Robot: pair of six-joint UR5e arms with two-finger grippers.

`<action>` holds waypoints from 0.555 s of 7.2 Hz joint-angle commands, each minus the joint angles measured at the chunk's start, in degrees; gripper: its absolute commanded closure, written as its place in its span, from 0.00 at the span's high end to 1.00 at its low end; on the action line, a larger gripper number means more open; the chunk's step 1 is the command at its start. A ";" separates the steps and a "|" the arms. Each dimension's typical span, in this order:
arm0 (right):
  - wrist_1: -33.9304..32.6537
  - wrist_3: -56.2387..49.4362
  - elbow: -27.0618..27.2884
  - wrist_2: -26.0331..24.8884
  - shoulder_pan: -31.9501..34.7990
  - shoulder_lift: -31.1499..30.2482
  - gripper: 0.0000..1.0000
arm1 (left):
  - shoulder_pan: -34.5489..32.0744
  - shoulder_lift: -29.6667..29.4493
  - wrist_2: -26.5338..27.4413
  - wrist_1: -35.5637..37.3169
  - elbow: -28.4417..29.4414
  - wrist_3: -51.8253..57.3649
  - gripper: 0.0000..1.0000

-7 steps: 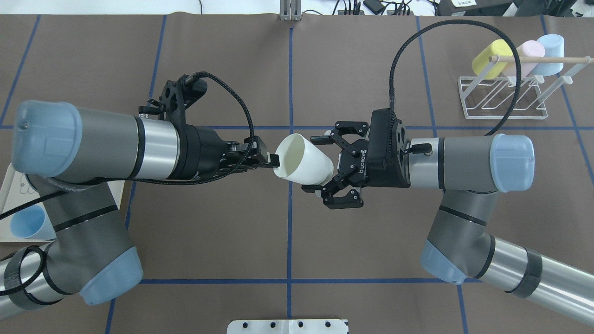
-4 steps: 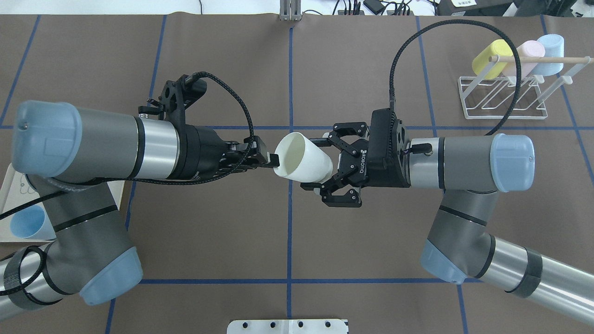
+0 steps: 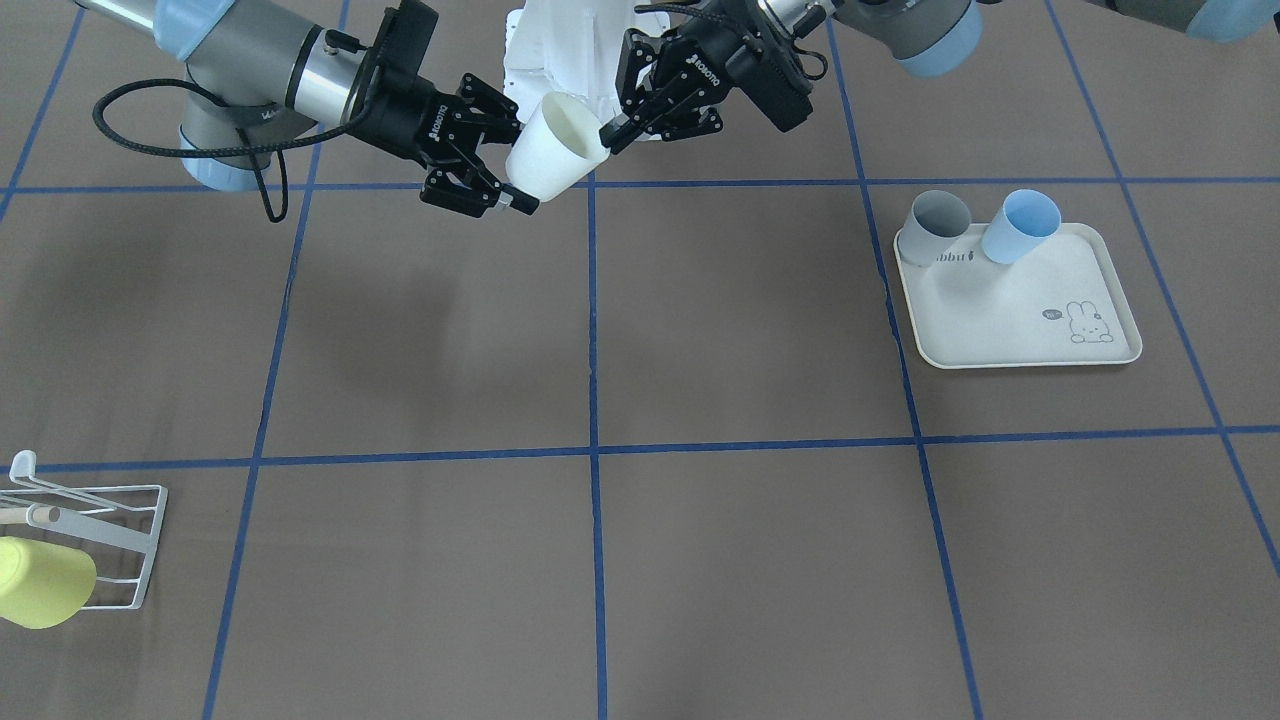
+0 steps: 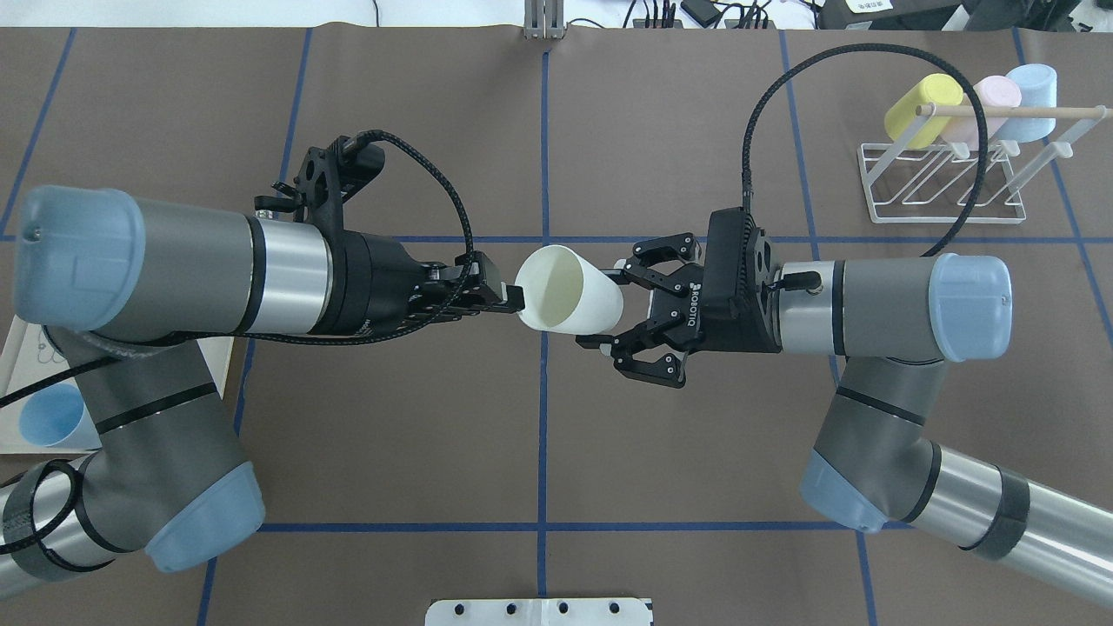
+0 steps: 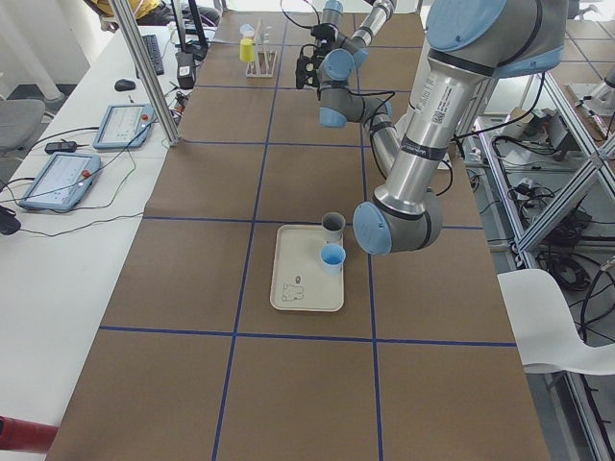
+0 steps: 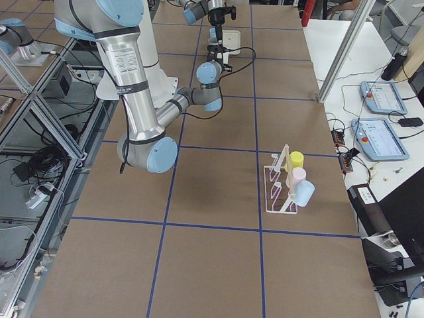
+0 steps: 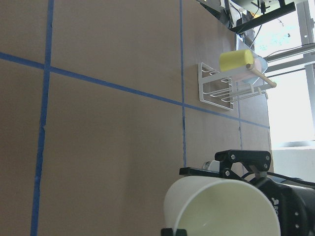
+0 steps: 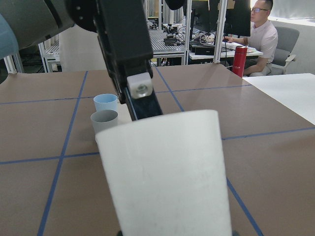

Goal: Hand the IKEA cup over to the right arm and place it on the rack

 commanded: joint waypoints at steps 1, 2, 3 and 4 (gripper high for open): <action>-0.06 -0.08 0.01 -0.02 -0.03 -0.04 0.11 | -0.48 -0.05 1.88 0.01 -0.12 0.00 1.00; -0.06 -0.08 0.01 -0.11 0.23 -0.04 0.11 | -1.09 -0.05 1.80 0.10 -0.12 0.44 1.00; -0.93 -0.08 0.27 0.41 1.71 0.05 0.11 | -1.70 0.56 1.62 0.19 -0.29 0.79 1.00; -3.55 -0.16 0.36 0.68 4.34 -0.21 0.08 | -3.02 2.04 1.27 2.02 -0.38 1.84 1.00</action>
